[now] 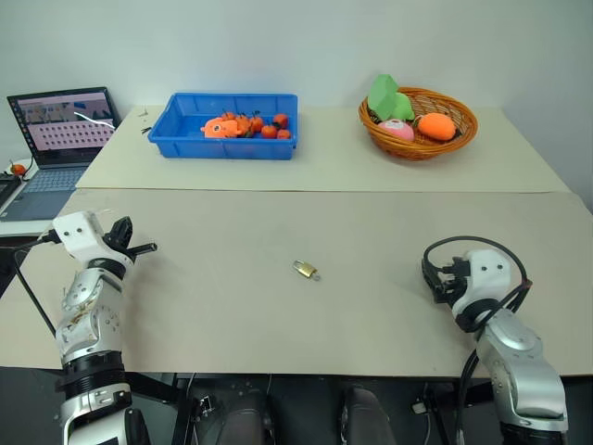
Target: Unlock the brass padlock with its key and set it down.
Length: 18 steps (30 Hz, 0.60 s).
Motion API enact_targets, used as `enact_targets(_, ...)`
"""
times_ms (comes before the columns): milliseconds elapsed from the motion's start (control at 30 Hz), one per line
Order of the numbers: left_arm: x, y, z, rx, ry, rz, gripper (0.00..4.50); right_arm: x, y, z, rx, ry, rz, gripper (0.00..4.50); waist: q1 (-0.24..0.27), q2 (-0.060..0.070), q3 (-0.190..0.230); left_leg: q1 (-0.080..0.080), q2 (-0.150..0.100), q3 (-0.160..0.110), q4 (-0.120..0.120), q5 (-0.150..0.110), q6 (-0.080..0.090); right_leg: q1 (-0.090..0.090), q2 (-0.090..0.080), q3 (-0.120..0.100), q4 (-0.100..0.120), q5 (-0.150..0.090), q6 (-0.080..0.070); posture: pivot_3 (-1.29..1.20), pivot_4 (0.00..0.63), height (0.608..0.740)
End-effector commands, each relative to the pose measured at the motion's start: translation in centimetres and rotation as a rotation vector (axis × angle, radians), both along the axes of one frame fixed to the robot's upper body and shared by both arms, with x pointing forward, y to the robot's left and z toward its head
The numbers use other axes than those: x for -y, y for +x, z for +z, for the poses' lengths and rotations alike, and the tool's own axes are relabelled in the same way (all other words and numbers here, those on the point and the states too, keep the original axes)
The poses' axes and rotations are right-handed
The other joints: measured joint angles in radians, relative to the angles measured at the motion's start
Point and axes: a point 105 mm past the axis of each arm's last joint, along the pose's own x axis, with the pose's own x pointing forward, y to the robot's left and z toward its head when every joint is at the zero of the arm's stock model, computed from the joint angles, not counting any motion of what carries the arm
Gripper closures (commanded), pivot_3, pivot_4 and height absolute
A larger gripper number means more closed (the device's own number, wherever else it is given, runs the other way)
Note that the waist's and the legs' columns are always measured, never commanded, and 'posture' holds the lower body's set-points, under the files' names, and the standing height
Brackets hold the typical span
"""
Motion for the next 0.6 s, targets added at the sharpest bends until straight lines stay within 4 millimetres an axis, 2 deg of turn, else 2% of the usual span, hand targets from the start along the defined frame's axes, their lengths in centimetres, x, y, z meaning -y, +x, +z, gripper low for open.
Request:
enact_targets(33,1.9,0.6,1.7,0.056,0.08,-0.13,4.5,-0.2,0.5,1.5,0.072,-0.031,0.014,1.12,0.0,0.0,0.0,0.0,0.0,0.0,0.0,0.0,0.0,0.0,0.0,0.0,0.0,0.0,0.0,0.0,0.15,0.644)
enact_targets(133,6.3,0.1,1.7,0.041,0.194,-0.445,4.5,-0.4,0.8,1.5,0.071,-0.054,0.024,1.12,0.0,0.001,0.0,0.0,0.0,0.0,0.0,0.0,0.0,0.0,0.0,-0.001,0.0,0.0,0.0,0.0,0.15,0.644)
enact_targets(200,8.2,-1.0,2.2,0.041,0.235,-0.611,4.5,-0.6,0.9,1.5,0.067,-0.059,0.044,1.12,-0.002,0.001,0.0,-0.001,0.0,0.0,0.001,0.0,0.0,-0.001,0.0,-0.001,0.0,0.0,0.0,0.0,0.15,0.644)
enact_targets(300,10.0,-3.3,2.8,-0.004,0.291,-0.843,4.5,-1.7,1.4,2.0,0.062,-0.057,0.124,1.12,-0.007,0.001,0.0,-0.004,0.001,0.0,0.001,0.0,-0.001,-0.003,0.0,-0.001,0.0,-0.001,-0.002,0.0,0.15,0.644)
enact_targets(467,11.1,-5.6,3.1,-0.087,0.373,-1.041,4.5,-6.9,0.7,4.0,0.034,-0.055,0.515,1.12,-0.023,0.003,-0.001,-0.003,0.002,-0.001,0.001,0.0,0.0,-0.003,0.001,-0.001,0.001,-0.002,-0.003,0.0,0.15,0.644)
enact_targets(600,12.1,-5.7,3.4,-0.084,0.383,-1.093,4.5,-11.6,-1.4,6.3,0.0,-0.014,0.917,1.12,-0.021,0.003,-0.001,-0.003,0.001,-0.003,0.001,-0.004,0.006,-0.002,0.001,-0.003,0.001,-0.002,-0.003,0.0,0.15,0.644)
